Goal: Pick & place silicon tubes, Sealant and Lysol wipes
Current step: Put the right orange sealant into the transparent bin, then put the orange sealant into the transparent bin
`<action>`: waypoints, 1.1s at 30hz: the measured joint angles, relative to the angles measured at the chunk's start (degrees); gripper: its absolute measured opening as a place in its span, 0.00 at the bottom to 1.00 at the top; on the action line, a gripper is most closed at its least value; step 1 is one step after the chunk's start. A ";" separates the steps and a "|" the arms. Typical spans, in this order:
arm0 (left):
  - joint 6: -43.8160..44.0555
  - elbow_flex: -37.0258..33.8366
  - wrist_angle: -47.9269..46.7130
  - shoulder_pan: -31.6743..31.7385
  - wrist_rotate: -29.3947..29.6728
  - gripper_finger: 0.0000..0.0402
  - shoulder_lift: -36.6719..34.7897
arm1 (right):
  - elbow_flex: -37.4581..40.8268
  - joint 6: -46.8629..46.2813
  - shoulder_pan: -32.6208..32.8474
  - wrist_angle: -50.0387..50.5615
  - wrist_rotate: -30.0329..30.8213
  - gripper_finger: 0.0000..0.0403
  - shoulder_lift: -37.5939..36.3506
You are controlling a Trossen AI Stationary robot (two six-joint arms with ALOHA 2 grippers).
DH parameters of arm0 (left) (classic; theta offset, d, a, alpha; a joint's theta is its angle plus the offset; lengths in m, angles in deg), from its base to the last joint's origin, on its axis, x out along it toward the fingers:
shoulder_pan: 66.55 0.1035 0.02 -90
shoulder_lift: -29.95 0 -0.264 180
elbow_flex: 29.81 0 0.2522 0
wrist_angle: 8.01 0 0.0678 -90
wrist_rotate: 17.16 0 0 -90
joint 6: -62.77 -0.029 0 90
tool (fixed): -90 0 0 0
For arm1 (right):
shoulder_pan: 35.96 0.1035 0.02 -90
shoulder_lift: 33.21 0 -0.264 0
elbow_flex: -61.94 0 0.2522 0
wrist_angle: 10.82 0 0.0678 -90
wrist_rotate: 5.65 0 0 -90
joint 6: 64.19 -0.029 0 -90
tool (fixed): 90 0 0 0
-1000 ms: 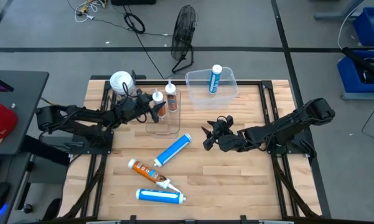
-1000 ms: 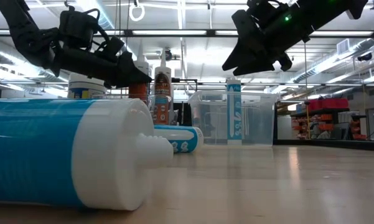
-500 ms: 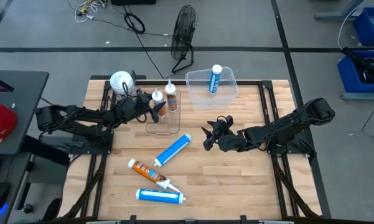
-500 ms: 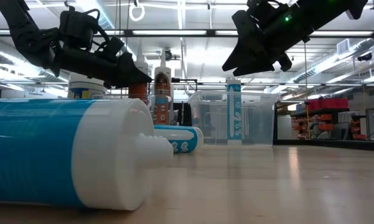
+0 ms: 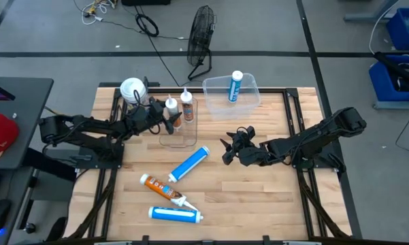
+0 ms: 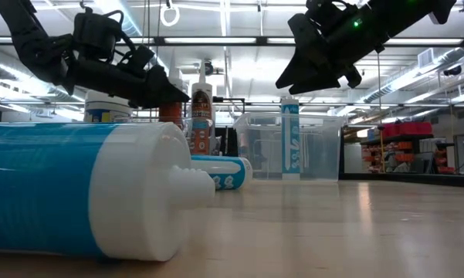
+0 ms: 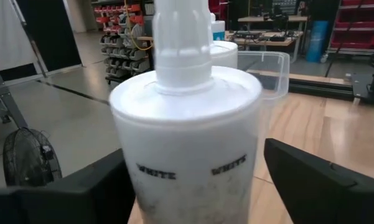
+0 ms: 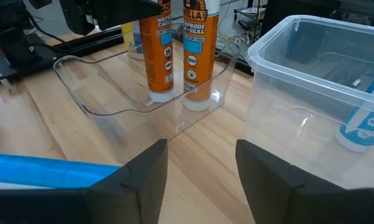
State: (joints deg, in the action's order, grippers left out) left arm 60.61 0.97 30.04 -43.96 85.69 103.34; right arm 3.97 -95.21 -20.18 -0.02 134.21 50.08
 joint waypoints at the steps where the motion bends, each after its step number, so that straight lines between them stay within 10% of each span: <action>1: 0.04 0.00 0.00 -0.01 0.49 0.85 -0.01 | 0.00 0.01 0.01 0.02 0.00 0.48 0.00; 33: -8.67 0.00 -0.78 -5.23 12.13 0.95 -13.25 | -0.02 -0.64 0.01 -0.95 -1.27 0.48 0.00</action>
State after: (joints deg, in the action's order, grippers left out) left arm 51.94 0.97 29.26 -49.19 97.82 90.08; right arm 3.95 -95.85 -20.17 -0.98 132.94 50.08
